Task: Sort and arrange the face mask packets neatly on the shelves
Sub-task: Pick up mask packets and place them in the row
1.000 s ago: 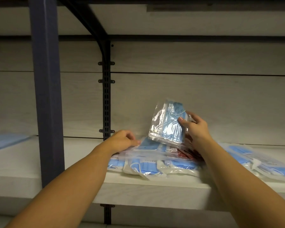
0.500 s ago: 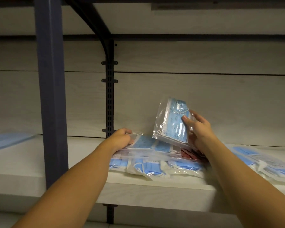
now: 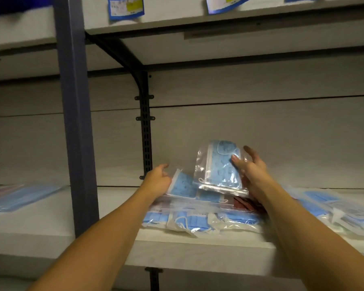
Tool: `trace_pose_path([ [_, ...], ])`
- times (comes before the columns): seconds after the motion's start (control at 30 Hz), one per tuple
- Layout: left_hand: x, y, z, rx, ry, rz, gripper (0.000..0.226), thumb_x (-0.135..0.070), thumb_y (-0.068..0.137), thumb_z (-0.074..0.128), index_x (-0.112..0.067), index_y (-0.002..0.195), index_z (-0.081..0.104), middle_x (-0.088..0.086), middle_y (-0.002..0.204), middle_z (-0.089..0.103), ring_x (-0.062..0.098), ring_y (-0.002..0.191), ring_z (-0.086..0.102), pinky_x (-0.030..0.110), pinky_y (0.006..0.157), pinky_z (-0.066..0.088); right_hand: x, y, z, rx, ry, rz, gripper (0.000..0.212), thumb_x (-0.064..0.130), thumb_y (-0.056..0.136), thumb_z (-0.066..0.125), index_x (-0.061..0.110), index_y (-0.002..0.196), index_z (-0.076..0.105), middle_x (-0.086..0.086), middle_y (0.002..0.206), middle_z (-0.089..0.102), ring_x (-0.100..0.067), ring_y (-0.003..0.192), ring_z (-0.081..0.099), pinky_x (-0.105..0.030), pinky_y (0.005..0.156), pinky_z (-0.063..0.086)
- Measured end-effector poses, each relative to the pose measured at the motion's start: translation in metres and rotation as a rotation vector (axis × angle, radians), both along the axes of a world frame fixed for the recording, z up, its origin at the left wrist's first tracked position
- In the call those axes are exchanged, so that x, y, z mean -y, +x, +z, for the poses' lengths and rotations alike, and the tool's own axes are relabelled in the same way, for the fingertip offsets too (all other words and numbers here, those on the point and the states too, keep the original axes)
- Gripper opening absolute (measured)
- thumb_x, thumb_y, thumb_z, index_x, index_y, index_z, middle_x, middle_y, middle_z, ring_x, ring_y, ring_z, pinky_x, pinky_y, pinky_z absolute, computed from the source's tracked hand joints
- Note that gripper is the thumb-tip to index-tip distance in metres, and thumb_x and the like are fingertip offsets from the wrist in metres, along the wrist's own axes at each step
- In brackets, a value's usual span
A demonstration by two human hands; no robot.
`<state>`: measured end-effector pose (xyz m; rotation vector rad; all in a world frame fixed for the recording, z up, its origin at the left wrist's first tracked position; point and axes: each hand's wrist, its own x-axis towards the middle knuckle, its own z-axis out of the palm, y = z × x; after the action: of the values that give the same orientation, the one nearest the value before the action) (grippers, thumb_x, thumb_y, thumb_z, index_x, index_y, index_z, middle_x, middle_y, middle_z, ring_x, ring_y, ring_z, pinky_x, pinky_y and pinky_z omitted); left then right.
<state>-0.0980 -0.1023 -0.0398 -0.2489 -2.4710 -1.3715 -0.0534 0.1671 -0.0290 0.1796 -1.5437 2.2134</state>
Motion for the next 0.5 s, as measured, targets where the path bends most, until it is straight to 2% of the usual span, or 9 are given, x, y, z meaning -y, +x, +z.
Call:
trace_pose_path([
  [0.07,-0.004,0.009,0.007,0.068,0.194,0.001,0.057,0.002,0.093,0.057,-0.015,0.147,0.047,-0.003,0.095,0.063,0.018,0.083,0.06,0.027,0.071,0.047,0.003,0.007,0.005,0.023,0.011,0.025,0.065,0.0,0.091,0.07,0.015,0.147,0.041,-0.017,0.114,0.067,-0.016,0.071,0.076,-0.025,0.052,0.057],
  [0.1,-0.005,0.014,0.01,0.105,0.299,-0.008,0.054,0.005,0.092,0.057,-0.012,0.143,0.049,-0.002,0.094,0.065,0.017,0.082,0.062,0.027,0.07,0.049,0.005,0.012,0.006,0.03,0.024,0.054,0.06,0.0,0.091,0.069,0.007,0.145,0.042,-0.018,0.109,0.069,-0.017,0.069,0.076,-0.026,0.05,0.057],
  [0.2,0.006,0.031,0.016,0.193,0.492,-0.047,0.046,0.012,0.088,0.06,-0.008,0.129,0.057,0.006,0.088,0.07,0.015,0.065,0.069,0.027,0.053,0.053,0.015,0.012,0.002,0.073,0.107,0.079,0.036,0.005,0.094,0.068,-0.006,0.126,0.056,-0.015,0.087,0.073,-0.016,0.058,0.073,-0.023,0.045,0.053],
  [0.23,0.006,0.032,0.018,0.215,0.511,-0.076,0.041,0.014,0.086,0.06,-0.005,0.123,0.06,0.009,0.086,0.071,0.017,0.061,0.069,0.029,0.052,0.053,0.013,0.013,0.004,0.067,0.143,0.089,0.031,0.007,0.094,0.069,-0.006,0.12,0.059,-0.011,0.08,0.072,-0.011,0.052,0.068,-0.021,0.042,0.049],
  [0.27,0.009,0.055,0.016,0.189,0.567,-0.044,0.037,0.015,0.084,0.059,-0.001,0.117,0.064,0.012,0.084,0.072,0.019,0.06,0.069,0.03,0.052,0.054,0.015,0.021,0.006,0.079,0.192,0.188,0.028,0.006,0.093,0.069,-0.005,0.117,0.061,-0.007,0.074,0.072,-0.007,0.049,0.065,-0.019,0.041,0.047],
  [0.3,0.011,0.072,0.013,0.158,0.596,-0.036,0.032,0.017,0.083,0.058,0.0,0.109,0.068,0.013,0.083,0.071,0.02,0.061,0.069,0.029,0.051,0.054,0.021,0.03,0.007,0.081,0.225,0.256,0.024,0.004,0.092,0.069,-0.004,0.114,0.063,-0.007,0.075,0.073,-0.006,0.052,0.066,-0.017,0.044,0.048],
  [0.37,0.014,0.08,0.014,0.158,0.623,-0.037,0.029,0.018,0.084,0.056,-0.004,0.095,0.071,0.013,0.083,0.072,0.018,0.061,0.069,0.025,0.047,0.053,0.025,0.024,0.002,0.057,0.207,0.281,0.024,-0.003,0.09,0.069,-0.003,0.113,0.064,-0.015,0.096,0.075,-0.009,0.072,0.073,-0.016,0.062,0.055],
  [0.43,0.012,0.085,0.016,0.158,0.647,-0.078,0.03,0.018,0.085,0.056,-0.004,0.1,0.071,0.013,0.087,0.075,0.017,0.064,0.073,0.025,0.05,0.055,0.025,0.019,0.0,0.044,0.178,0.297,0.031,-0.008,0.087,0.069,-0.004,0.117,0.062,-0.018,0.109,0.072,-0.014,0.087,0.075,-0.02,0.077,0.057],
  [0.5,0.012,0.1,0.018,0.157,0.69,-0.097,0.027,0.014,0.087,0.06,-0.001,0.108,0.07,0.014,0.093,0.077,0.019,0.075,0.076,0.027,0.058,0.059,0.024,0.018,0.0,0.031,0.166,0.379,0.03,-0.013,0.085,0.067,-0.005,0.114,0.062,-0.019,0.107,0.072,-0.02,0.088,0.075,-0.025,0.079,0.06],
])
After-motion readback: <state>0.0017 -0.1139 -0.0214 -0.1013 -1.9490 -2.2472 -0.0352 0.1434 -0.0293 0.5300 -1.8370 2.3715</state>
